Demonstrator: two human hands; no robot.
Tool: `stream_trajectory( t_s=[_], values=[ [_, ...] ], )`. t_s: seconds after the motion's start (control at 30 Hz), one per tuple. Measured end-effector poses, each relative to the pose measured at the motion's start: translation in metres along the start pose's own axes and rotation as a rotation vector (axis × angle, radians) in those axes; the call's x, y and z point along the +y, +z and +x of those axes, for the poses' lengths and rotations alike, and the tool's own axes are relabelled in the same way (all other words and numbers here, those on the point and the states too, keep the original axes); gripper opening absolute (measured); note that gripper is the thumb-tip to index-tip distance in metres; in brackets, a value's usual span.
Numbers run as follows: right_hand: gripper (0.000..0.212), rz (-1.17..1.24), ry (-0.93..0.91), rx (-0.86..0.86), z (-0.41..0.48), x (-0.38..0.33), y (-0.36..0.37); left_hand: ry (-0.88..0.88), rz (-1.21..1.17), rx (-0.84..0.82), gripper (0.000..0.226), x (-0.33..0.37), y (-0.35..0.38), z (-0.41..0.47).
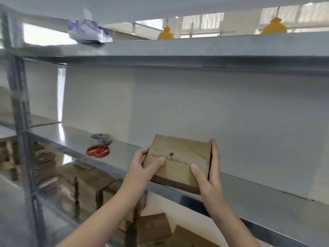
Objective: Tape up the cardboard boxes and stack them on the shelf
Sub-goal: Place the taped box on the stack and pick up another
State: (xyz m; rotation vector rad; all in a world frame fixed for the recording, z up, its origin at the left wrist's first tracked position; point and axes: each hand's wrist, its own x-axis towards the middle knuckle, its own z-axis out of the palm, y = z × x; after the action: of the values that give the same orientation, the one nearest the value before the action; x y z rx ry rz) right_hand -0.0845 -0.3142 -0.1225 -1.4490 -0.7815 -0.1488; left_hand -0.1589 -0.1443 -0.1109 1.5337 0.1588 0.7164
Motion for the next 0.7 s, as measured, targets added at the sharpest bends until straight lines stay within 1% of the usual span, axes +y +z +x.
stream_trajectory(
  t_s=[0.1,0.2,0.4,0.47,0.57,0.6,0.7],
  values=[
    [0.079,-0.019,-0.048,-0.116,0.011,-0.006,0.082,0.0,0.058,0.173,0.055,0.007,-0.075,0.005],
    [0.079,-0.016,-0.051,-0.179,0.021,-0.008,0.167,0.019,0.098,0.31,0.054,0.009,-0.152,0.013],
    [0.082,0.035,0.024,-0.262,0.043,0.004,0.346,-0.015,0.202,0.399,0.065,0.001,-0.321,0.045],
    [0.083,0.046,0.078,-0.291,0.054,0.007,0.398,-0.014,0.205,0.413,0.056,-0.003,-0.369,0.061],
    [0.083,0.089,0.142,-0.295,0.074,0.015,0.453,-0.004,0.22,0.407,0.031,-0.012,-0.422,0.093],
    [0.083,0.094,0.164,-0.286,0.082,0.02,0.466,-0.015,0.231,0.4,0.026,-0.017,-0.434,0.106],
    [0.082,0.099,0.21,-0.255,0.112,0.035,0.492,-0.031,0.284,0.347,0.025,-0.03,-0.459,0.144]
  ],
)
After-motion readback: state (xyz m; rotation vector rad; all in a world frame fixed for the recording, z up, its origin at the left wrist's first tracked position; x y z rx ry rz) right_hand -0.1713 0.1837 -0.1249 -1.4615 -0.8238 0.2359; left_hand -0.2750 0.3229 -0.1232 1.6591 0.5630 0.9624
